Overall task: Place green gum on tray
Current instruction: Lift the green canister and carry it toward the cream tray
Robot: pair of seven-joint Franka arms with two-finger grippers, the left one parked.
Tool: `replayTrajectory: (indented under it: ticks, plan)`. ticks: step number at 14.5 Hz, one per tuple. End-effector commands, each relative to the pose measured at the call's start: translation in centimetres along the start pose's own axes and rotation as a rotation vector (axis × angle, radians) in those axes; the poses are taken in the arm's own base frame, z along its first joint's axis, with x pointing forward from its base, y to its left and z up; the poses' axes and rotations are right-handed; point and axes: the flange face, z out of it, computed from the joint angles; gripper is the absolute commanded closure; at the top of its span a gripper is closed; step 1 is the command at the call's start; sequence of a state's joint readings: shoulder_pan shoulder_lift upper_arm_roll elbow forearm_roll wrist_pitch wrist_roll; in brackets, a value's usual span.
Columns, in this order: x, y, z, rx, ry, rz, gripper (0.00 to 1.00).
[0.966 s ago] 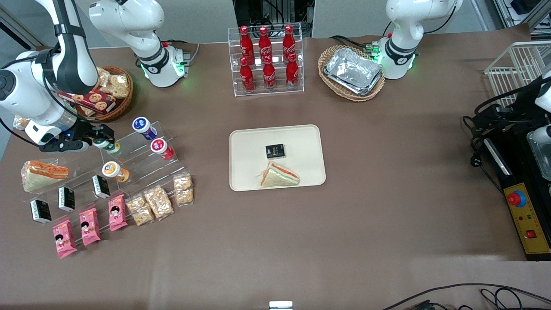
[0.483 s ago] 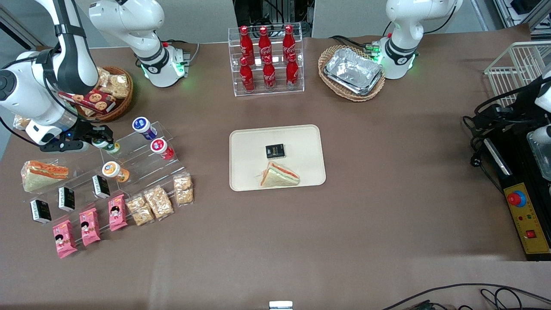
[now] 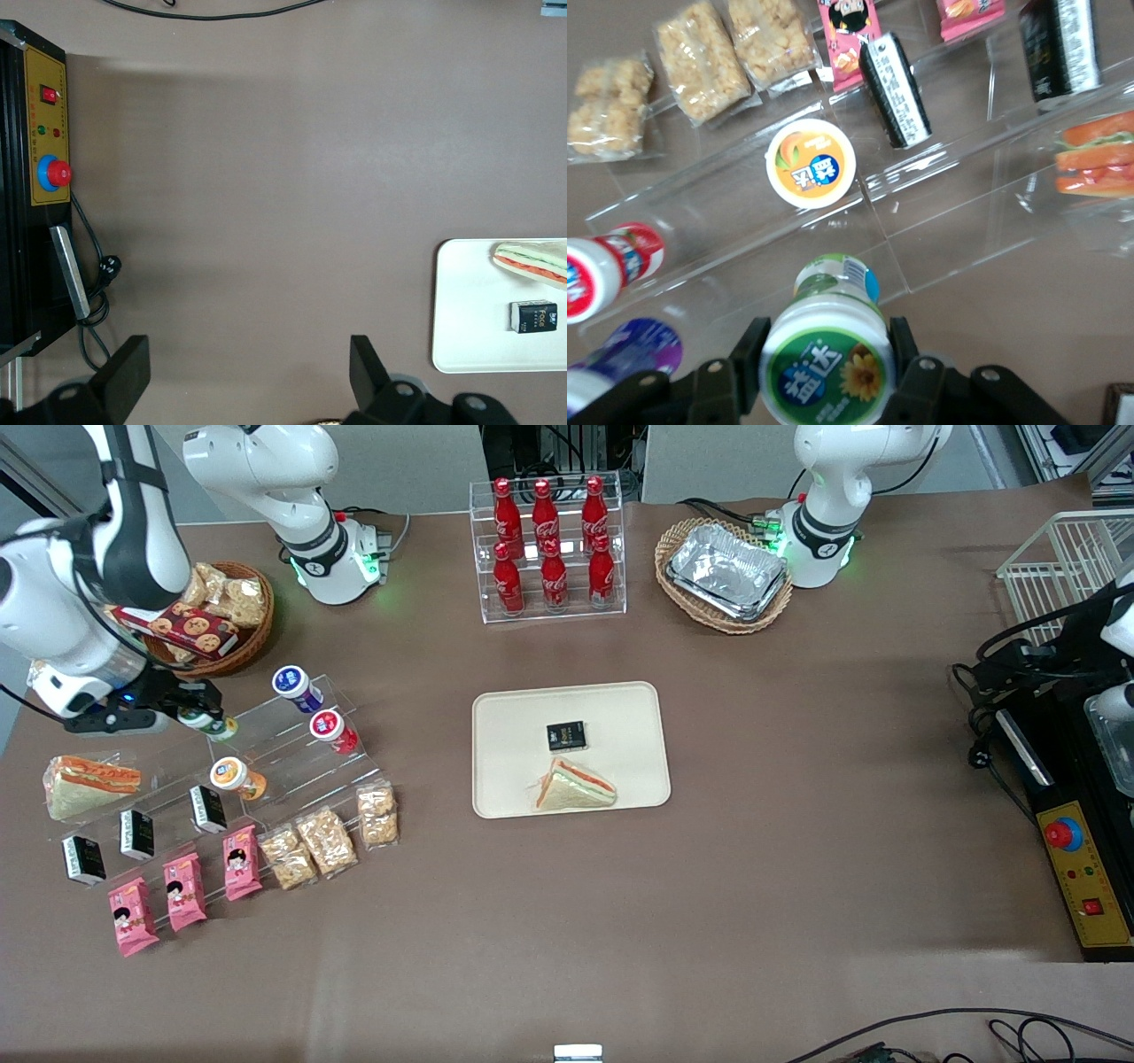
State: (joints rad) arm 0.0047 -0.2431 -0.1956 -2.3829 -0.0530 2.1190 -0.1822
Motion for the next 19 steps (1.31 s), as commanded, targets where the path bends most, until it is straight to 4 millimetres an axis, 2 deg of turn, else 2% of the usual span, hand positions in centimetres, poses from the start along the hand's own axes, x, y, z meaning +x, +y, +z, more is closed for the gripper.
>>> replayTrajectory:
  ticks: [1, 3, 5, 7, 9, 11, 13, 15, 19]
  plan:
    - [1.8, -0.3, -9.2, -0.006, -0.039, 0.004, 0.71]
    - [2.9, -3.0, -12.8, -0.015, -0.057, -0.012, 0.73]
    - [3.5, -7.1, -15.1, -0.024, -0.053, 0.014, 0.76]
    - [3.7, -12.3, -16.0, -0.016, -0.044, 0.040, 0.80]
    - [3.5, -18.0, -15.8, -0.015, -0.045, 0.107, 0.80]
    - [3.5, -23.6, -14.3, -0.009, -0.059, 0.157, 0.81]
    - [3.7, -28.0, -12.5, 0.011, -0.055, 0.157, 0.82]
    - [3.5, -33.2, -9.1, -0.008, -0.050, 0.191, 0.81]
    - [2.5, -39.9, -0.5, -0.008, -0.020, 0.225, 0.81]
